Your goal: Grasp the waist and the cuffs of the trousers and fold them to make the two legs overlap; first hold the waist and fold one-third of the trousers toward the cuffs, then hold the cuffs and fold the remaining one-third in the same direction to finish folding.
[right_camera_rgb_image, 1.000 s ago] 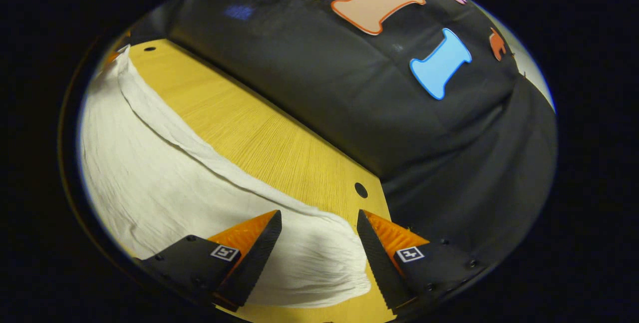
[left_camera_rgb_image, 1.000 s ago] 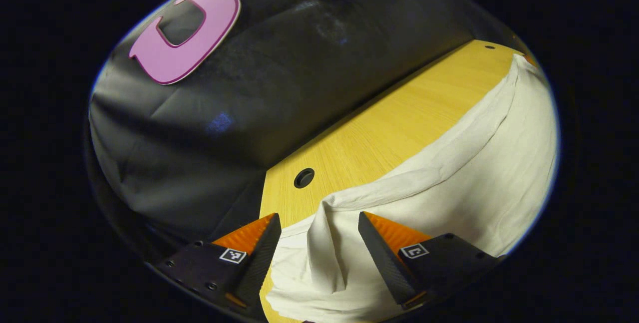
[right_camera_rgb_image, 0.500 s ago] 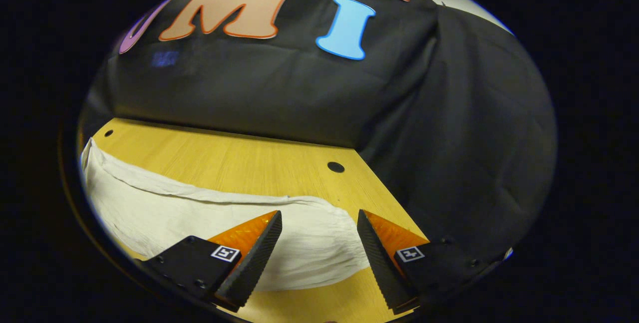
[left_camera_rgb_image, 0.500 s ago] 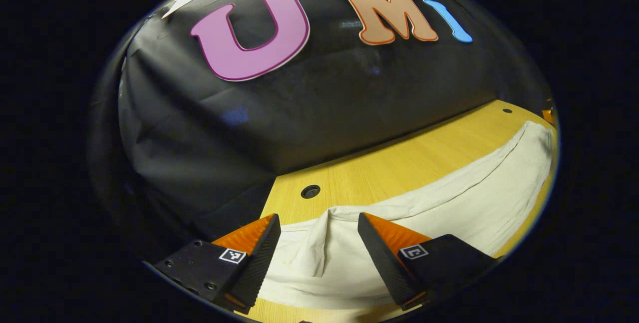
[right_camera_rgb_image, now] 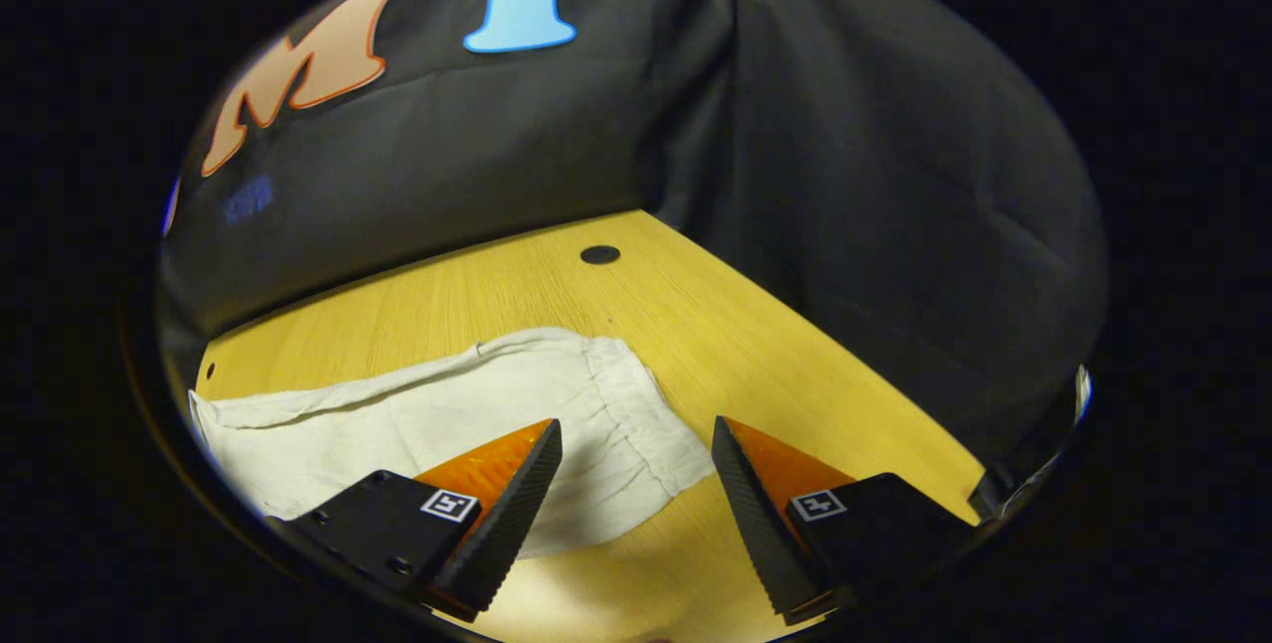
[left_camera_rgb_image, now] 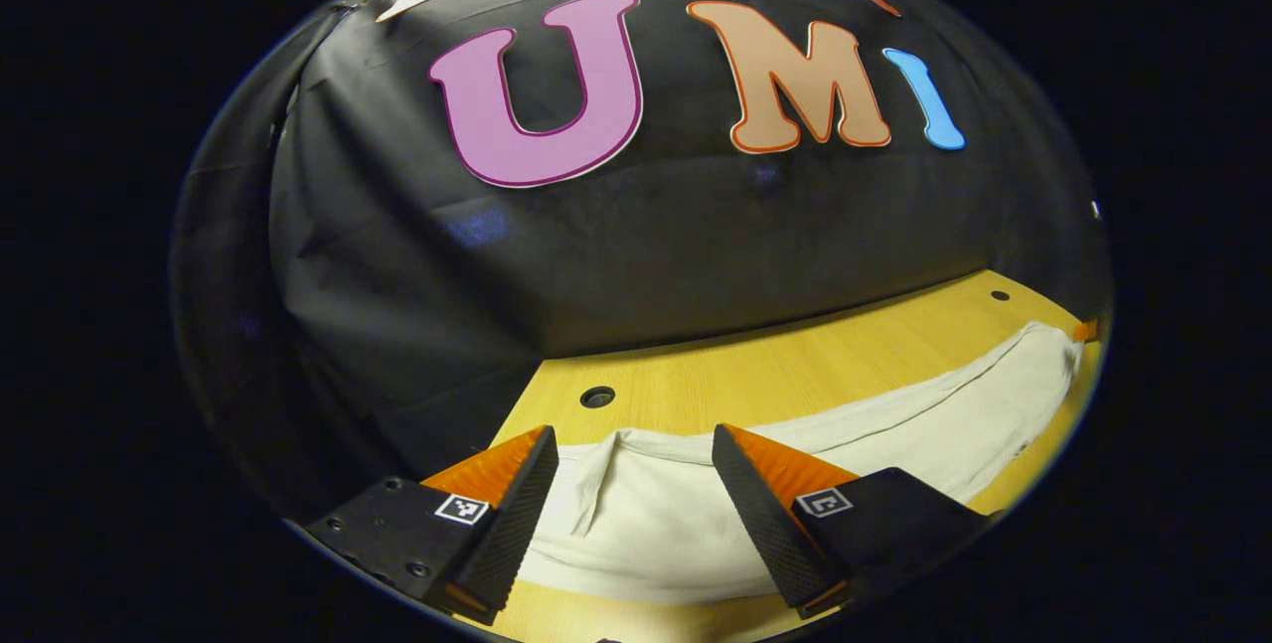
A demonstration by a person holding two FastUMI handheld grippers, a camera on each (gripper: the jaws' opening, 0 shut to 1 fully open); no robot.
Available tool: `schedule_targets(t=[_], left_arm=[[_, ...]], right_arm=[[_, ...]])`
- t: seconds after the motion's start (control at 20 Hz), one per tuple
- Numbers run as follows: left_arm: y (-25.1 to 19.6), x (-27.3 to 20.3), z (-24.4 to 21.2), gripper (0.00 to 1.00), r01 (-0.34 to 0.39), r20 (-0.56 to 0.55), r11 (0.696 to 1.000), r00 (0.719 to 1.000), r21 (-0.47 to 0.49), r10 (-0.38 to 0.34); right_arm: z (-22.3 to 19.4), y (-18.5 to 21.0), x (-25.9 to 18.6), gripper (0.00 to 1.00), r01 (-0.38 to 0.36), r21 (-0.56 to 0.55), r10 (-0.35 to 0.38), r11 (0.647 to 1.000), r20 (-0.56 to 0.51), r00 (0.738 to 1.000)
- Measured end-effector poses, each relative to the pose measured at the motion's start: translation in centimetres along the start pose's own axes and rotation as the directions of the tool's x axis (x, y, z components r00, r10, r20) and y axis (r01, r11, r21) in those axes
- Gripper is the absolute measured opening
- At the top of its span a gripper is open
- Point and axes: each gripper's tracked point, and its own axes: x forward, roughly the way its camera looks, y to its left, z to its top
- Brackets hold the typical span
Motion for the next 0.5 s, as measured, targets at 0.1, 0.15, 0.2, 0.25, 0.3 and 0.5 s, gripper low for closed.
schedule_targets(t=[0.1,0.15,0.2,0.25,0.3,0.5], left_arm=[[-0.1,-0.4,-0.1,0.96,-0.012,-0.008,1.000,1.000,-0.005,0.012],[-0.1,-0.7,-0.1,0.96,-0.018,-0.010,1.000,1.000,-0.006,0.018],[-0.1,-0.9,0.0,0.96,-0.024,-0.011,1.000,1.000,-0.008,0.024],[-0.2,-1.0,-0.1,0.96,-0.029,-0.012,1.000,1.000,-0.011,0.029],[-0.1,-1.3,-0.1,0.96,-0.032,-0.015,0.999,0.999,-0.015,0.032],[-0.2,-2.2,-0.2,0.96,-0.051,-0.024,0.998,0.998,-0.027,0.051]], right_arm=[[-1.3,-0.3,0.7,0.98,0.001,0.073,0.002,0.997,-0.035,0.999],[-1.8,-0.5,1.1,0.93,0.000,0.103,0.006,0.995,-0.053,0.999],[-2.3,-0.5,1.3,0.97,-0.005,0.129,0.015,0.992,-0.073,0.997],[-2.7,-0.5,1.4,0.93,-0.012,0.156,0.026,0.988,-0.090,0.996],[-3.1,-0.4,1.4,0.93,-0.015,0.178,0.035,0.984,-0.109,0.993],[-4.0,-0.1,1.5,0.92,-0.019,0.253,0.066,0.967,-0.177,0.982]])
